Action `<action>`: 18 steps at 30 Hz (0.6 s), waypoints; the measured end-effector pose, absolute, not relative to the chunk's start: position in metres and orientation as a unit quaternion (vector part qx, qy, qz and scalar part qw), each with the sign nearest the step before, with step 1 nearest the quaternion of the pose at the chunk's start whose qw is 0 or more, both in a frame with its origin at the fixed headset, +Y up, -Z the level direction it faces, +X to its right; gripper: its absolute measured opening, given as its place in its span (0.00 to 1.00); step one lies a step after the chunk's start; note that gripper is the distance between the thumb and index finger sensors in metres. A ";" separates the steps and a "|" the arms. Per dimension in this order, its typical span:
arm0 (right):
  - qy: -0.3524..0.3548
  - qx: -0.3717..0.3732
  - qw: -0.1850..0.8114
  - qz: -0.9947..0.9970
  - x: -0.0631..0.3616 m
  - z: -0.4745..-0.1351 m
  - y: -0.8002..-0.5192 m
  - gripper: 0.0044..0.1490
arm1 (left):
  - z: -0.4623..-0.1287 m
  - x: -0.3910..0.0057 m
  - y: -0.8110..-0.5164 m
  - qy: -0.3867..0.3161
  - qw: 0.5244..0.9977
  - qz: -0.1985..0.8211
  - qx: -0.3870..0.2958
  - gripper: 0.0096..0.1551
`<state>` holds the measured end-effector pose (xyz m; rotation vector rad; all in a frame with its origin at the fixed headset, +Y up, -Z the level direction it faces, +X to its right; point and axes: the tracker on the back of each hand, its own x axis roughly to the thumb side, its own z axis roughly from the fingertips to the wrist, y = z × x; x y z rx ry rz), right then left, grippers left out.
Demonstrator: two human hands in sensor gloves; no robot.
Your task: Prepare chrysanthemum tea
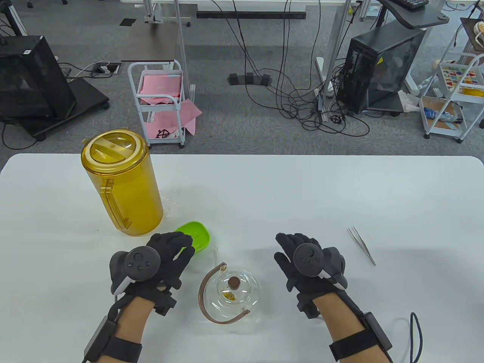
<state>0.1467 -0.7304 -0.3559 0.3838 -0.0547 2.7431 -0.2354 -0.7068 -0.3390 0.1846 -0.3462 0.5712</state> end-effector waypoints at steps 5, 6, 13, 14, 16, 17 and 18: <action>-0.022 0.138 0.181 0.974 0.146 -0.356 -0.730 0.41 | -0.339 -0.235 -0.706 -0.173 0.939 0.281 0.091 0.31; -0.022 0.139 0.179 0.974 0.146 -0.356 -0.731 0.41 | -0.340 -0.234 -0.706 -0.174 0.939 0.280 0.091 0.31; -0.024 0.149 0.172 0.974 0.145 -0.355 -0.728 0.41 | -0.342 -0.240 -0.702 -0.168 0.940 0.280 0.095 0.32; -0.023 0.150 0.174 0.973 0.145 -0.355 -0.728 0.41 | -0.343 -0.241 -0.702 -0.167 0.940 0.281 0.094 0.32; -0.016 0.152 0.172 0.973 0.143 -0.355 -0.730 0.42 | -0.342 -0.242 -0.701 -0.166 0.941 0.280 0.094 0.32; -0.008 0.156 0.169 0.973 0.142 -0.356 -0.731 0.44 | -0.342 -0.242 -0.700 -0.166 0.941 0.277 0.095 0.32; 0.010 0.165 0.163 0.973 0.141 -0.357 -0.734 0.47 | -0.341 -0.241 -0.698 -0.167 0.942 0.275 0.099 0.32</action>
